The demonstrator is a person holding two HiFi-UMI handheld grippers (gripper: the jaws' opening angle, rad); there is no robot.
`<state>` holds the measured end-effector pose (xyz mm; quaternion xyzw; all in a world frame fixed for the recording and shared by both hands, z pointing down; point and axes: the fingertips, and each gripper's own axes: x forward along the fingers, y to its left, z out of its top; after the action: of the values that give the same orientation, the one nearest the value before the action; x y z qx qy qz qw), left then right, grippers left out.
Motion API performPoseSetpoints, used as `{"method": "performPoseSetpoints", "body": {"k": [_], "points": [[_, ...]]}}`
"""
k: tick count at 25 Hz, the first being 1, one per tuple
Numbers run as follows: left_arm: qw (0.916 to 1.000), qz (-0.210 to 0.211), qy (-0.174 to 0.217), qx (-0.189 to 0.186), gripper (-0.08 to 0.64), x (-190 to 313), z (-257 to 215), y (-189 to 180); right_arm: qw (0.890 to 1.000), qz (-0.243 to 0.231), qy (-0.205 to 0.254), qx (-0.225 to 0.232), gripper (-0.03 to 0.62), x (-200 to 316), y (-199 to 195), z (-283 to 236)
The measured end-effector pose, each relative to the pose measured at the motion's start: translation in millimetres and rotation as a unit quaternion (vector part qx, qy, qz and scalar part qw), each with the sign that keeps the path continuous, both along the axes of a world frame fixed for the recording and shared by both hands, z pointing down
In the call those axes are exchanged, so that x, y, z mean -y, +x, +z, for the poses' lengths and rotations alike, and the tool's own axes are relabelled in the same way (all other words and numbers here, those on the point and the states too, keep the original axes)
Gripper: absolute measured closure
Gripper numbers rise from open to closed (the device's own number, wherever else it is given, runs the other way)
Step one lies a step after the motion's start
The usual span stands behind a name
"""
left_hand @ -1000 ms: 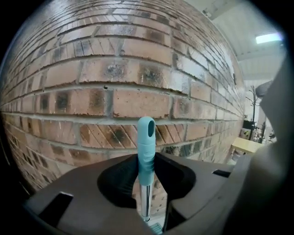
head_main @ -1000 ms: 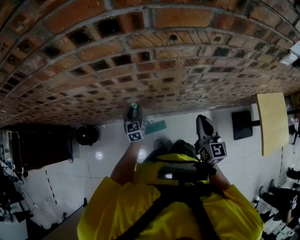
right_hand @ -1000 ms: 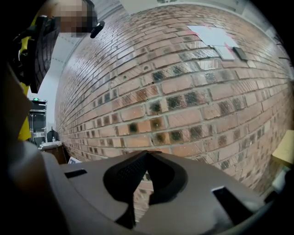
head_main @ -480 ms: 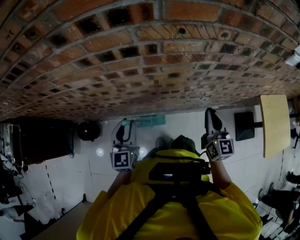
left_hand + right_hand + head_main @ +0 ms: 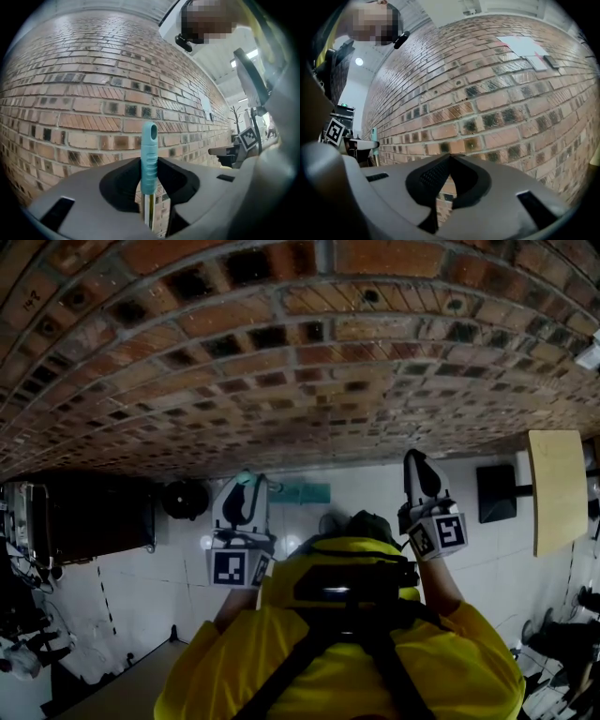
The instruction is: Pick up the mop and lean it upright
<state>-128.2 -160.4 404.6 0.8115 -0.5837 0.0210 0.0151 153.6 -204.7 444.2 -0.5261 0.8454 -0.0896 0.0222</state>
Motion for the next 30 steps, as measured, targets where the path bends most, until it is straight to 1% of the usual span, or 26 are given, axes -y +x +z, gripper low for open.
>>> {"method": "performPoseSetpoints", "body": {"k": [2,5,9,11,14,17,21,25,27,30], "points": [[0.9999,-0.014,-0.005,-0.006,0.454,-2,2,-6,1.000,-0.004,-0.006,0.001,0.588,-2,-3,2],[0.9995,-0.025,0.006,-0.017,0.454,-5,-3,-14,1.000,-0.003,-0.007,0.002,0.588,-3,-2,4],[0.9996,-0.017,-0.001,-0.024,0.454,-8,-1,-14,1.000,0.000,-0.017,0.008,0.588,-4,-2,6],[0.9997,-0.011,-0.005,-0.021,0.454,-5,7,-9,1.000,0.001,-0.021,0.010,0.588,-5,-2,7],[0.9995,-0.008,-0.026,-0.018,0.454,6,42,-3,1.000,0.004,-0.027,0.007,0.588,-8,2,14],[0.9980,-0.004,-0.060,-0.021,0.454,24,94,5,0.999,0.012,-0.036,0.012,0.588,-11,7,22],[0.9921,-0.002,-0.122,-0.029,0.453,43,170,14,0.998,0.022,-0.053,0.011,0.588,-20,13,37],[0.9874,0.010,-0.157,-0.012,0.453,63,224,22,0.997,0.029,-0.072,0.008,0.588,-29,18,52],[0.9863,0.011,-0.164,-0.013,0.451,79,239,25,0.996,0.034,-0.079,0.005,0.588,-32,22,58],[0.9874,0.021,-0.156,-0.015,0.451,106,243,32,0.995,0.039,-0.090,0.003,0.588,-36,27,64]]}}
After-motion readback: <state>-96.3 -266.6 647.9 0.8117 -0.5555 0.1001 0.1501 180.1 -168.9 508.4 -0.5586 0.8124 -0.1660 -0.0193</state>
